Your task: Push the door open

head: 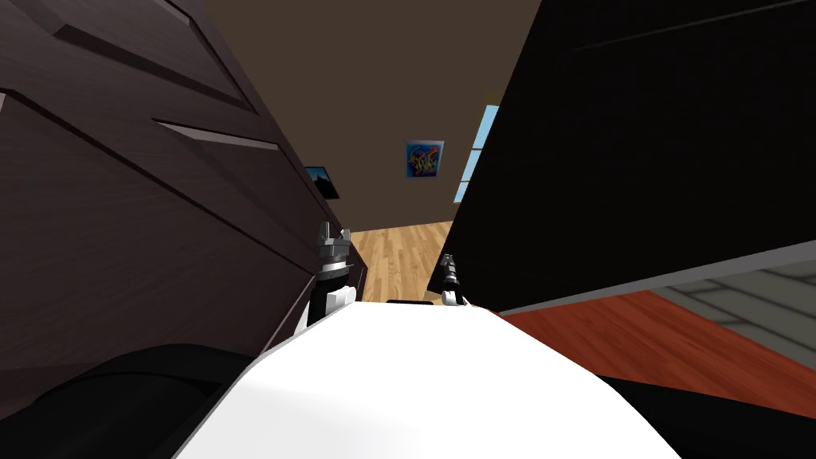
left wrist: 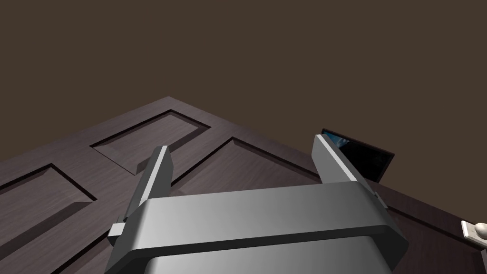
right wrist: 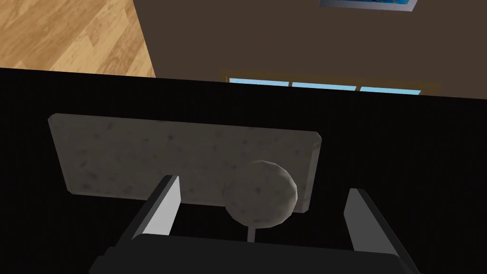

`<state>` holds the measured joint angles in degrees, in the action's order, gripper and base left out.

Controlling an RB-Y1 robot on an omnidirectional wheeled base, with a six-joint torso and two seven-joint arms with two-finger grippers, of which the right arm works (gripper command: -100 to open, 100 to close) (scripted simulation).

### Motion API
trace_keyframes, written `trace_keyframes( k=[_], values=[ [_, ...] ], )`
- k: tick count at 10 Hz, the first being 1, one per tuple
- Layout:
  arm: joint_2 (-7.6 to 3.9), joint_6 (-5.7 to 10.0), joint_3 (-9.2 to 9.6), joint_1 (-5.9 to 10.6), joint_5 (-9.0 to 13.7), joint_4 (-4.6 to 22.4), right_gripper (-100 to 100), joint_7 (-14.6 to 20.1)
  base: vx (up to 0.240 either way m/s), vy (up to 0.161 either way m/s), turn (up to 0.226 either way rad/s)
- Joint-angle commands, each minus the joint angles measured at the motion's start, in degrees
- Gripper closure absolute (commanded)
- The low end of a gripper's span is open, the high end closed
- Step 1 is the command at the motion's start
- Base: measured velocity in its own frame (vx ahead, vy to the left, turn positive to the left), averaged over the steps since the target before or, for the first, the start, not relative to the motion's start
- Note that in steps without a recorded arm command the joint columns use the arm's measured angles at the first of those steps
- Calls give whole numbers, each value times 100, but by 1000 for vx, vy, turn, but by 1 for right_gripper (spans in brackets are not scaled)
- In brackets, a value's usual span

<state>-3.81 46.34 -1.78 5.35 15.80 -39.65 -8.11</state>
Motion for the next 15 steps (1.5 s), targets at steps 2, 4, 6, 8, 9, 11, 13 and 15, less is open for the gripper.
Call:
trace_keyframes(
  k=[2, 4, 6, 8, 9, 11, 13, 15],
  values=[
    [0, 0, 0, 0, 0, 0, 100, 0, 38, -11, 0],
    [0, 0, 0, 0, 0, 0, 100, 0, -32, 10, 3],
    [0, 0, 0, 0, 0, 0, 100, 0, -12, 3, -1],
    [-34, -14, -65, -11, 38, 22, 100, -22, 45, 11, -15],
    [-48, -14, -94, -10, 56, 26, 100, -30, 163, 46, -41],
    [-87, -13, -192, -8, 113, 37, 100, -57, 182, -1, -32],
    [-120, -11, -287, -5, 169, 48, 100, -84, 187, 13, -43],
    [-152, -10, -394, -3, 232, 61, 100, -113, 207, 0, -28]
  ],
)
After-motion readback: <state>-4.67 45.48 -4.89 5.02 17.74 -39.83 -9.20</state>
